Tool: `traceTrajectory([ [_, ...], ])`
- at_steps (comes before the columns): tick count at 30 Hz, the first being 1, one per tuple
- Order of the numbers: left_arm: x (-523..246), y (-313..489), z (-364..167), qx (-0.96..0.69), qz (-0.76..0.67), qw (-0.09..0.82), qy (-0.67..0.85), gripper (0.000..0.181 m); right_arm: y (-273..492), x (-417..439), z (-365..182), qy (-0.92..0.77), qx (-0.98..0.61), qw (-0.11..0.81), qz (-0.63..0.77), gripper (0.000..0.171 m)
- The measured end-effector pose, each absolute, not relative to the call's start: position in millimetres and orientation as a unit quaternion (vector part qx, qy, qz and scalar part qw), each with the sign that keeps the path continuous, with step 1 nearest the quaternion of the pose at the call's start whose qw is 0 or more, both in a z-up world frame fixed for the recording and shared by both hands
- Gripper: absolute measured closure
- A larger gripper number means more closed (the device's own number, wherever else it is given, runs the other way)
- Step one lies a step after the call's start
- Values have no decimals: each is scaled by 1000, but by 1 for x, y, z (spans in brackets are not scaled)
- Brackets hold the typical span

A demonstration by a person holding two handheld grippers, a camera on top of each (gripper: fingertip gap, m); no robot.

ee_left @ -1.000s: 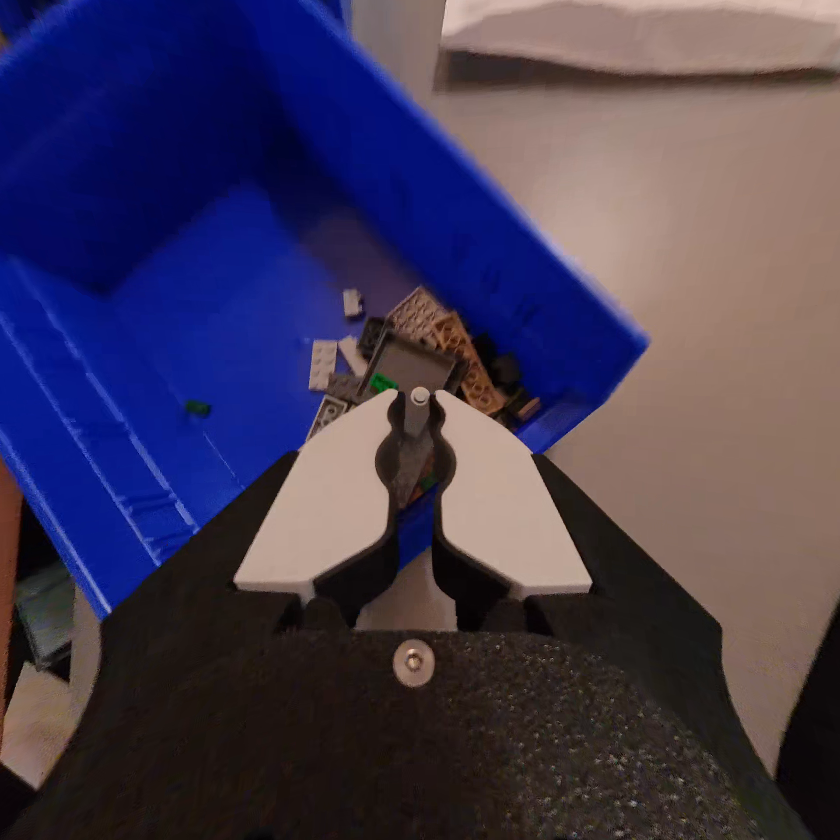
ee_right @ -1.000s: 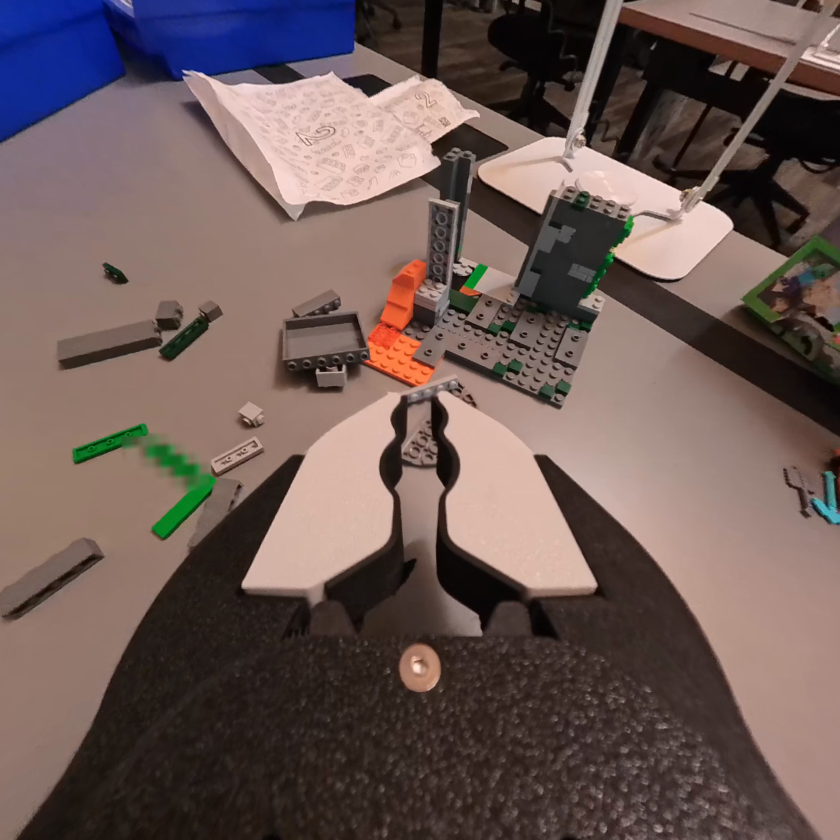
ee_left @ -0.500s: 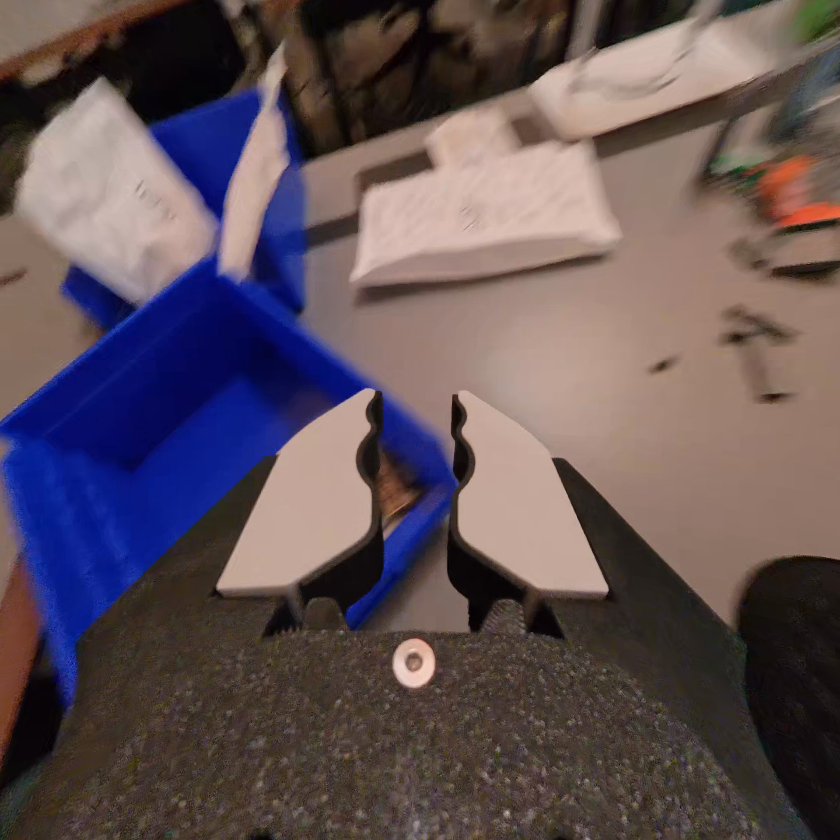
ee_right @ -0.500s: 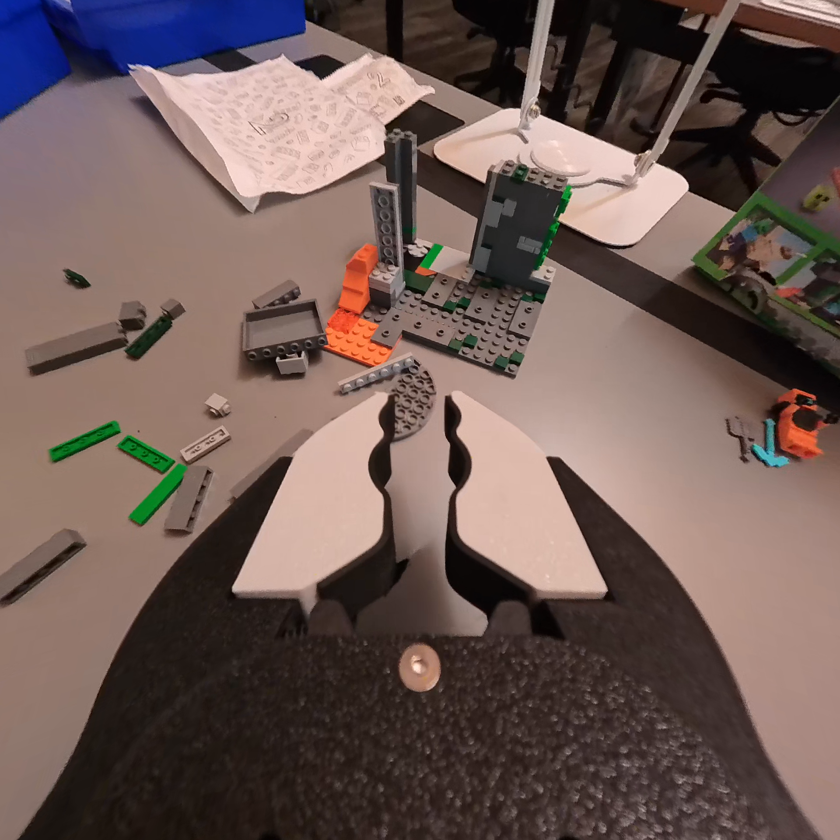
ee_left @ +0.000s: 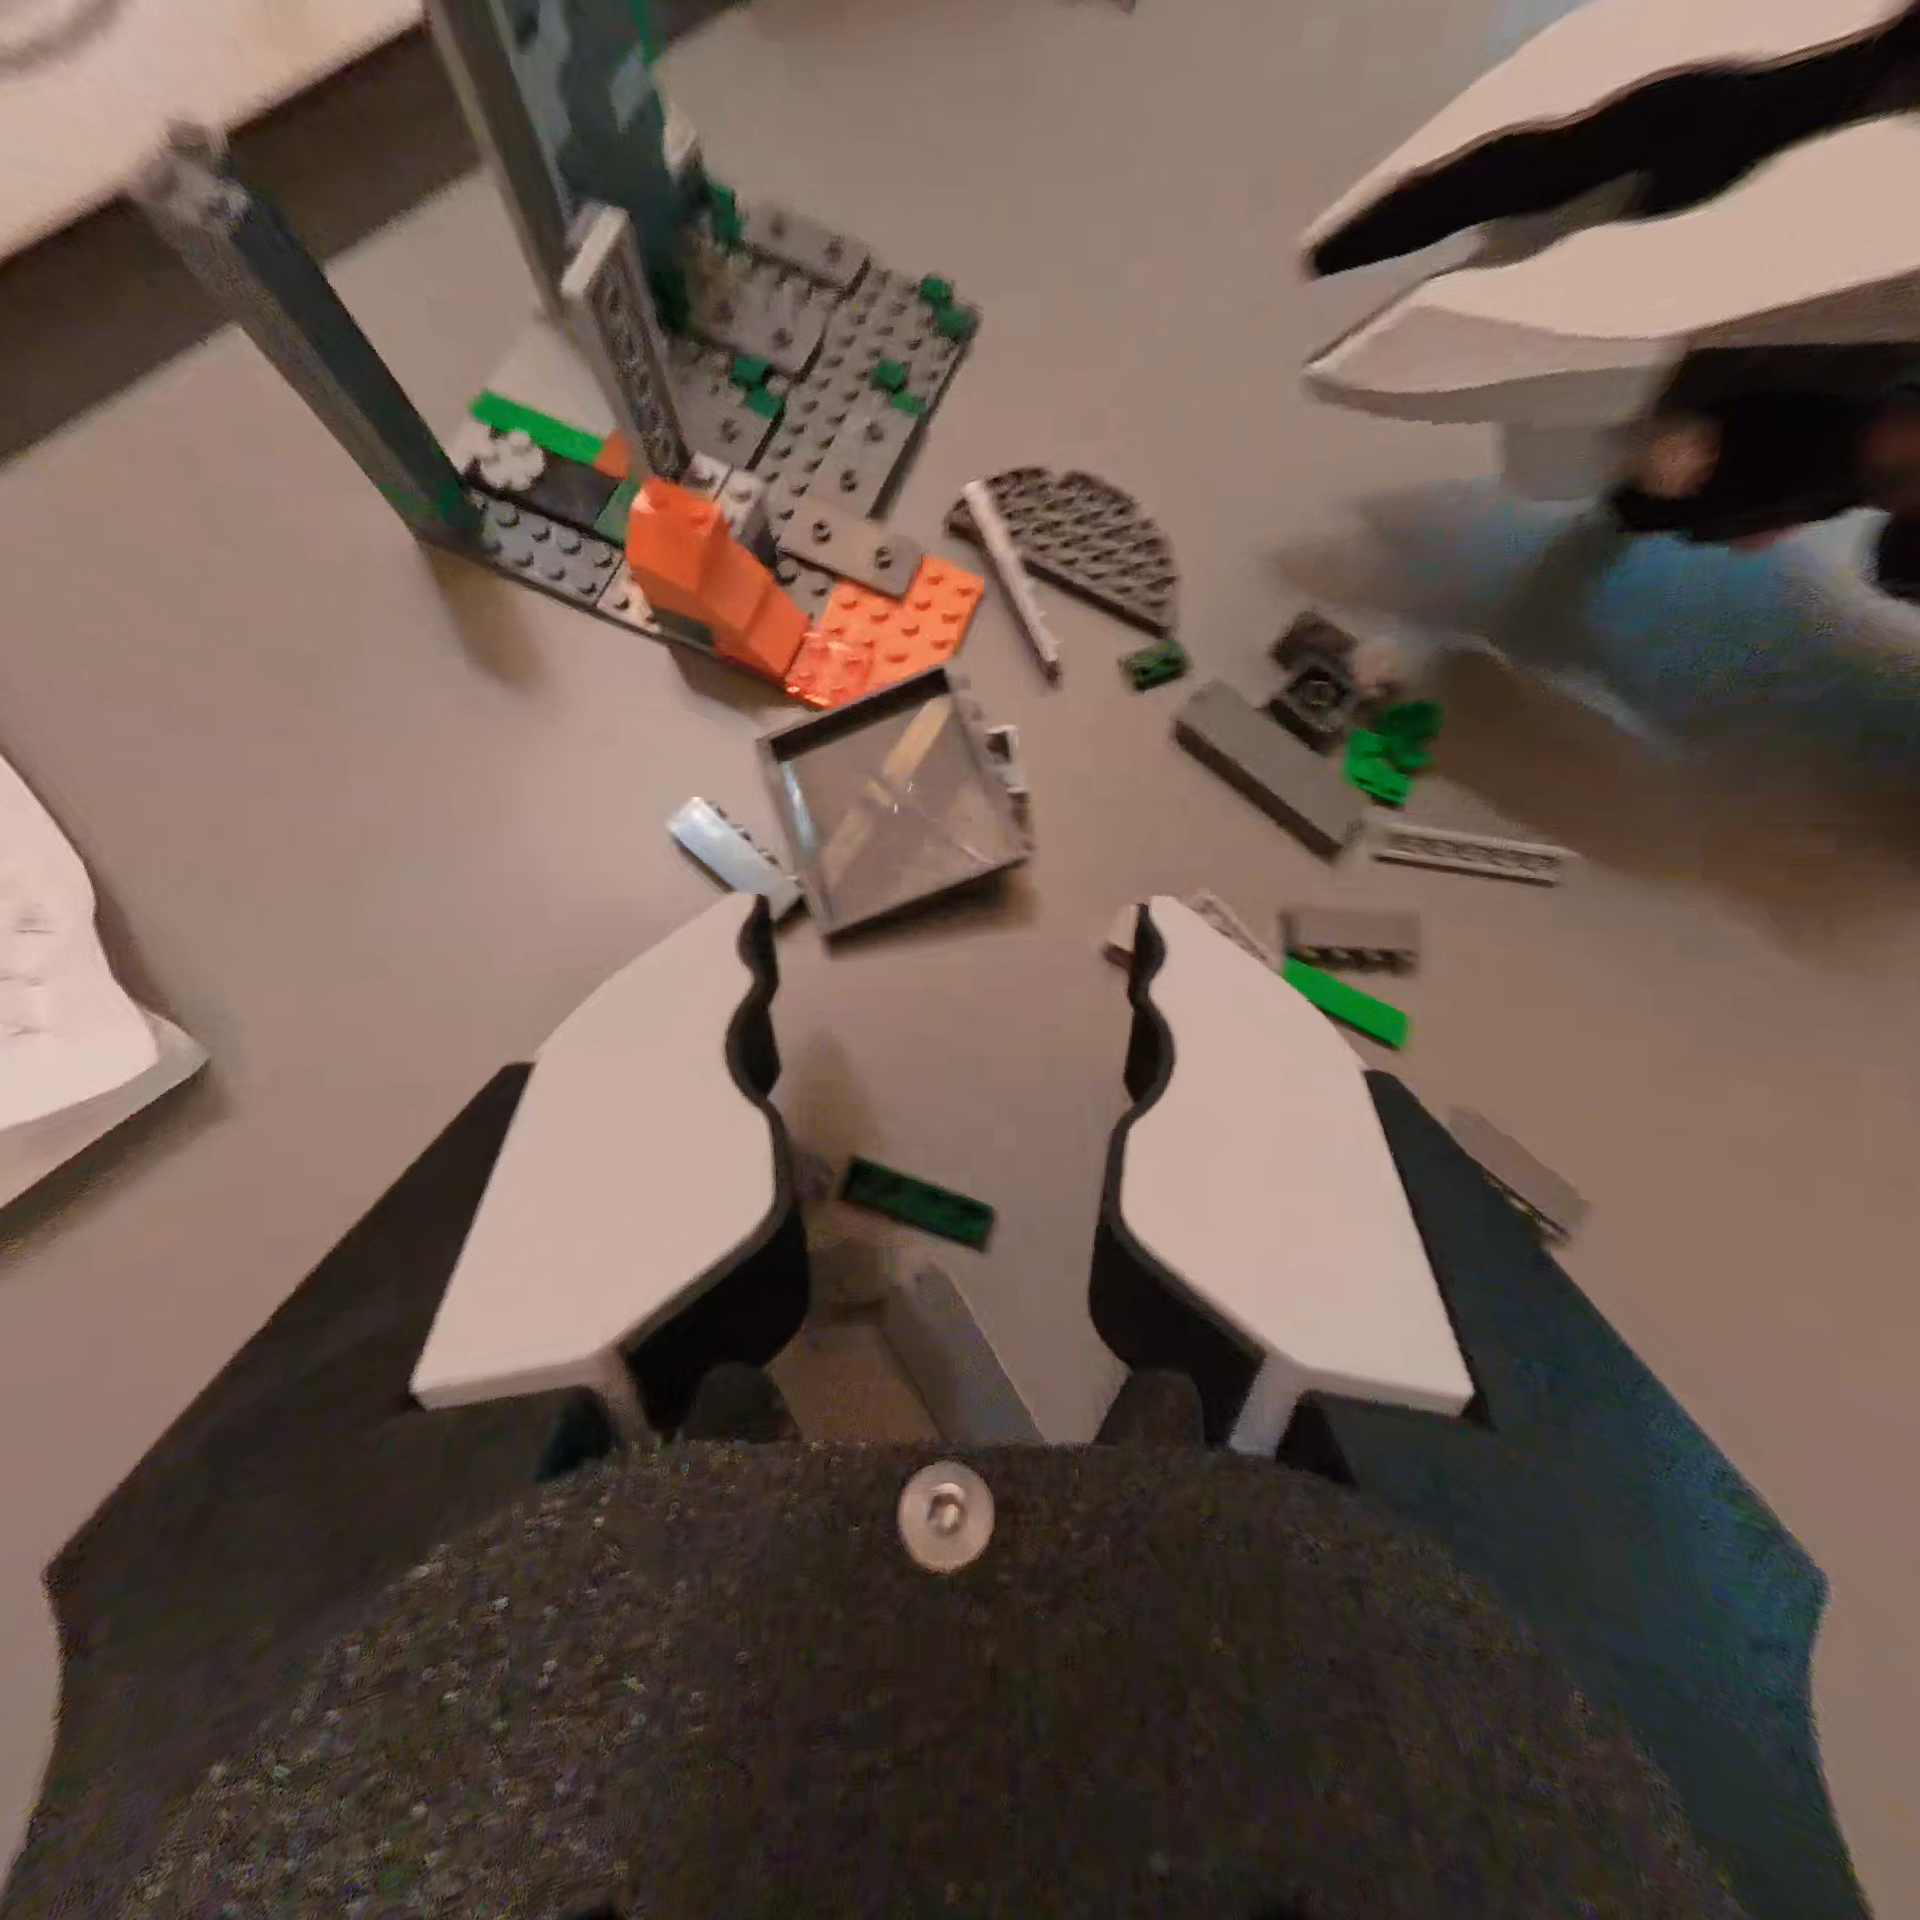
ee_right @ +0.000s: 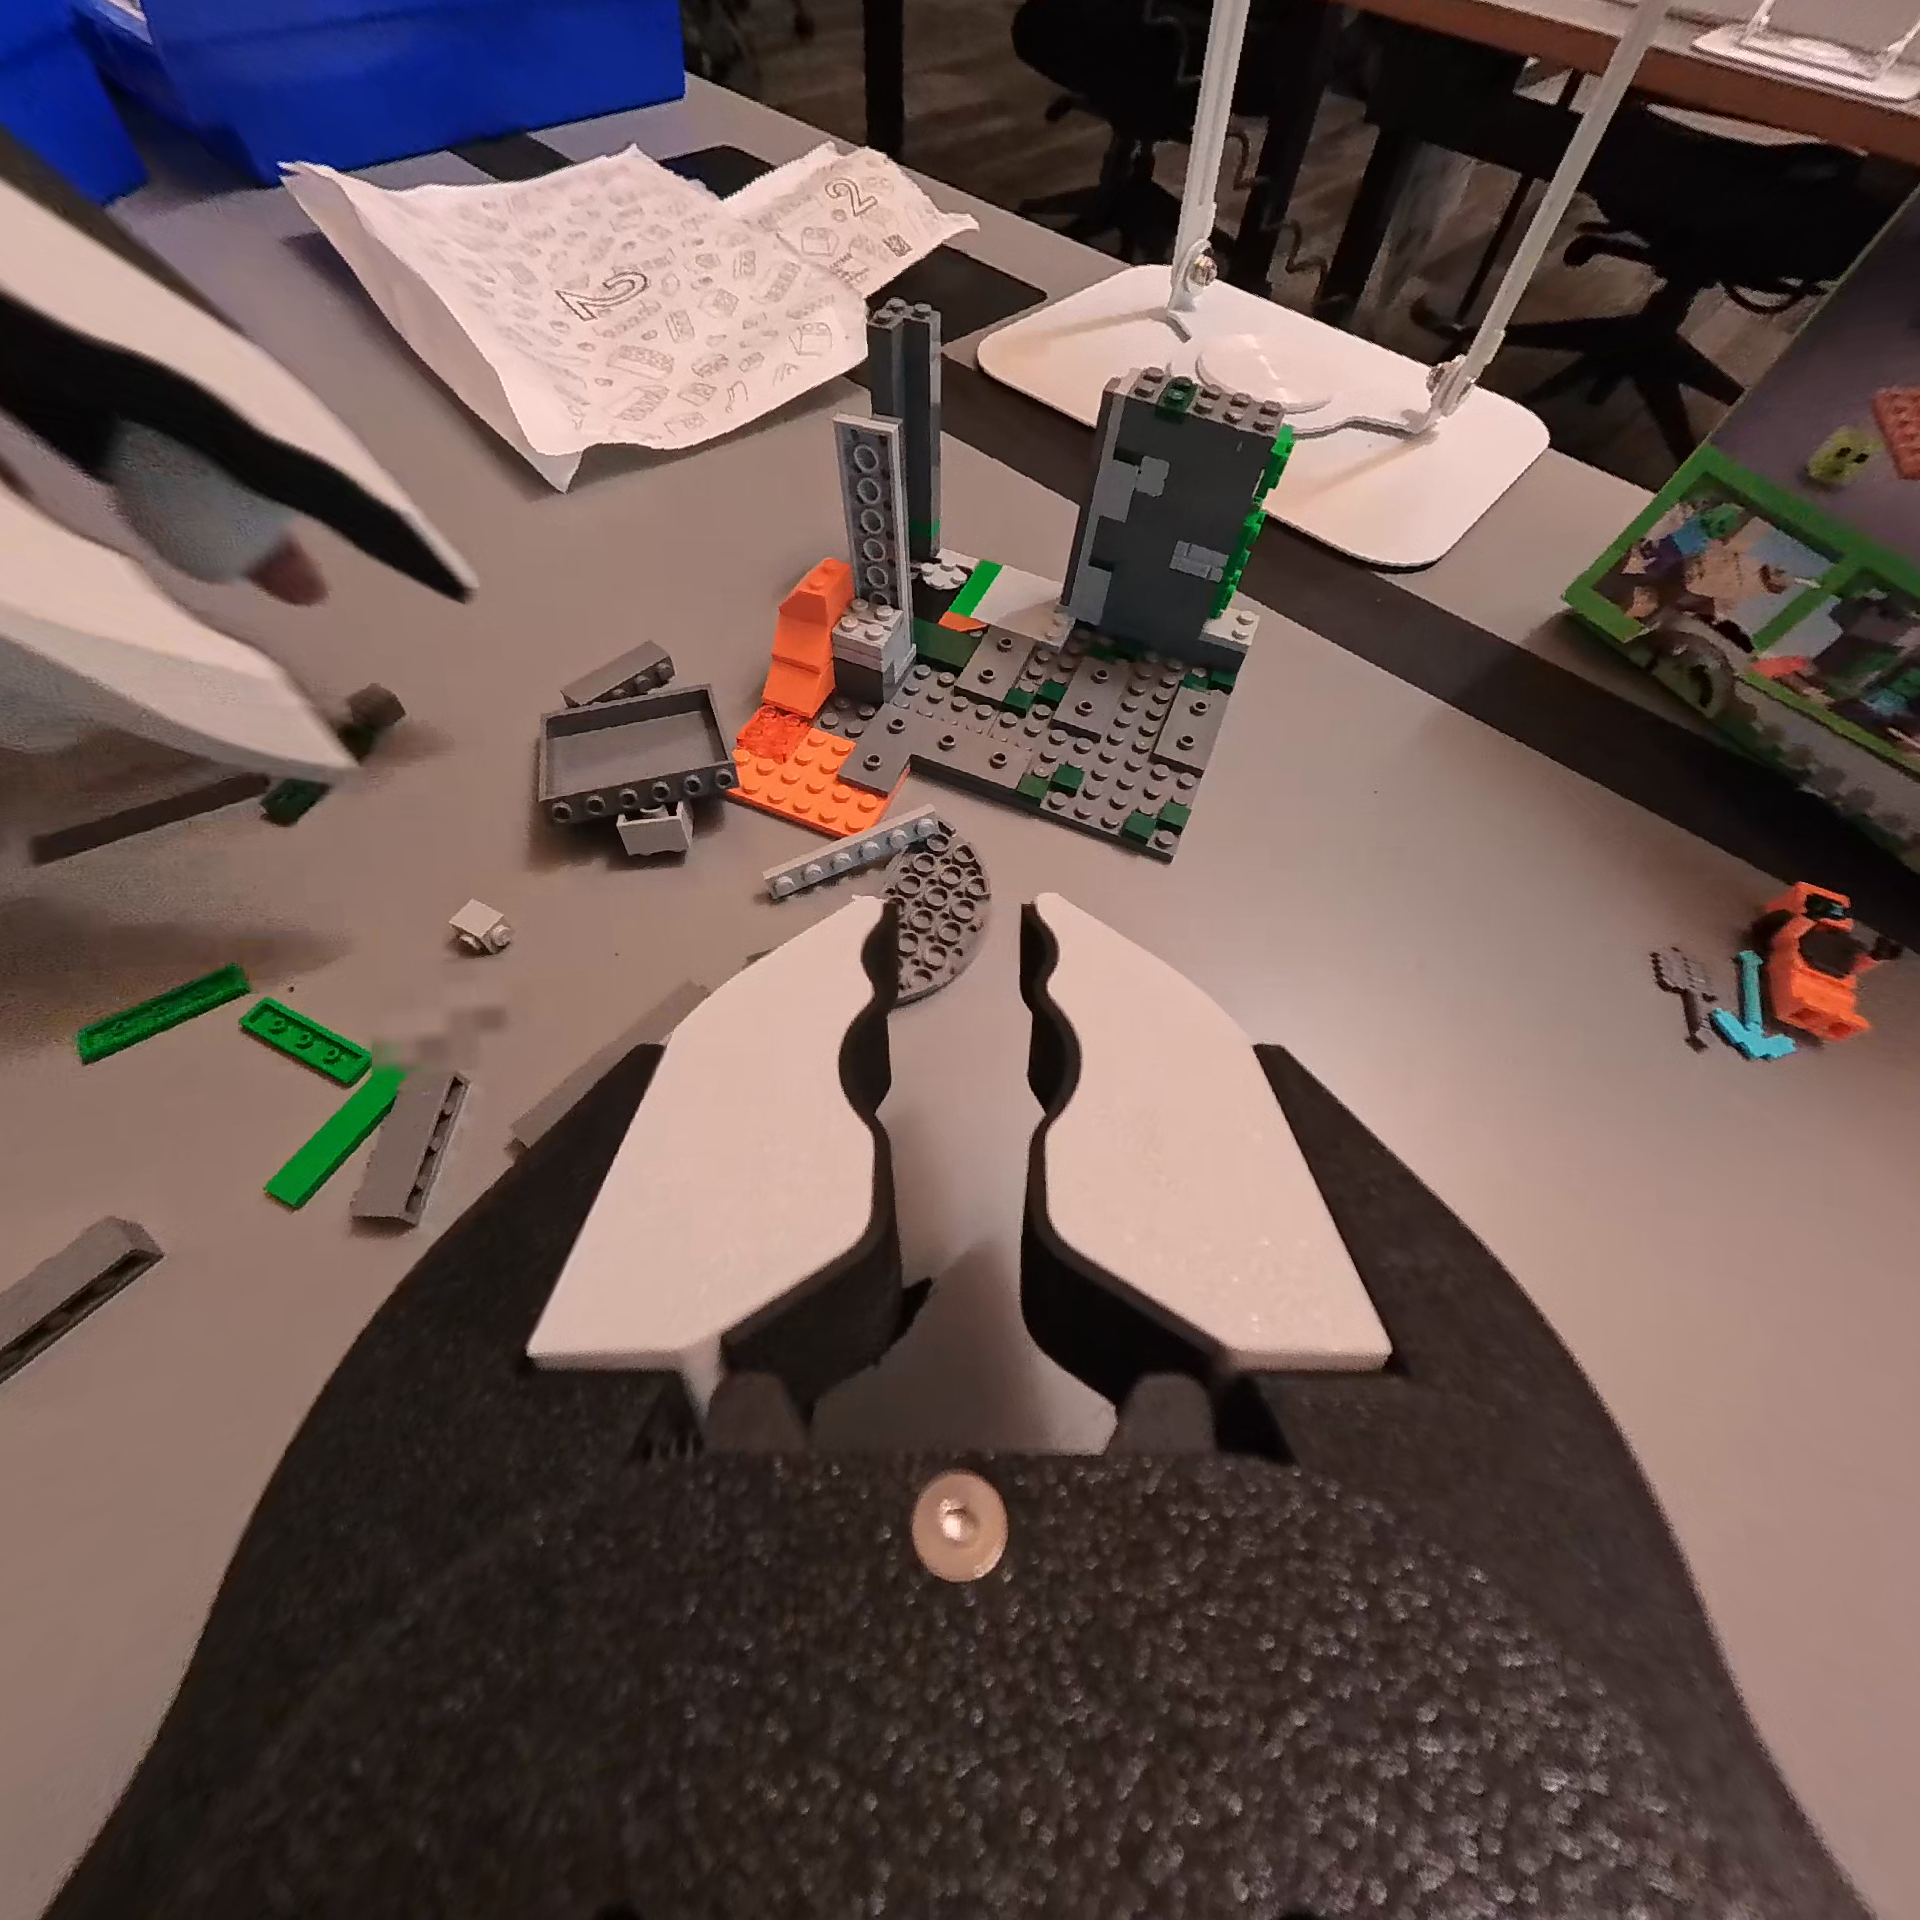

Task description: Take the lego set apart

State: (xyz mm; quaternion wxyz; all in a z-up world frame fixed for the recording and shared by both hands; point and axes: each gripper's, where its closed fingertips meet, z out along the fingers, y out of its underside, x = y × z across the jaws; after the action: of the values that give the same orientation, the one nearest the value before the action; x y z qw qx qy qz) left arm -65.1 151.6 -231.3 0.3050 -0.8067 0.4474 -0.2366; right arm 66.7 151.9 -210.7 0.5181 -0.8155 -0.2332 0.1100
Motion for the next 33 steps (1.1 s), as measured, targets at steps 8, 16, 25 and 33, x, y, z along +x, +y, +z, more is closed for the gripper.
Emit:
traceTrajectory([
  [8,-58,176,-266,-836,-210,245,444,98,154,68,-210,-241,-813,519,113,150],
  [16,-79,205,-245,-849,-262,247,386,128,154,67,-212,-243,-813,516,119,151],
  [25,-83,212,-267,-853,-201,236,420,152,153,66,-216,-251,-816,509,113,152],
  [33,-108,191,-268,-825,-158,213,499,175,152,69,-215,-249,-815,511,112,152],
])
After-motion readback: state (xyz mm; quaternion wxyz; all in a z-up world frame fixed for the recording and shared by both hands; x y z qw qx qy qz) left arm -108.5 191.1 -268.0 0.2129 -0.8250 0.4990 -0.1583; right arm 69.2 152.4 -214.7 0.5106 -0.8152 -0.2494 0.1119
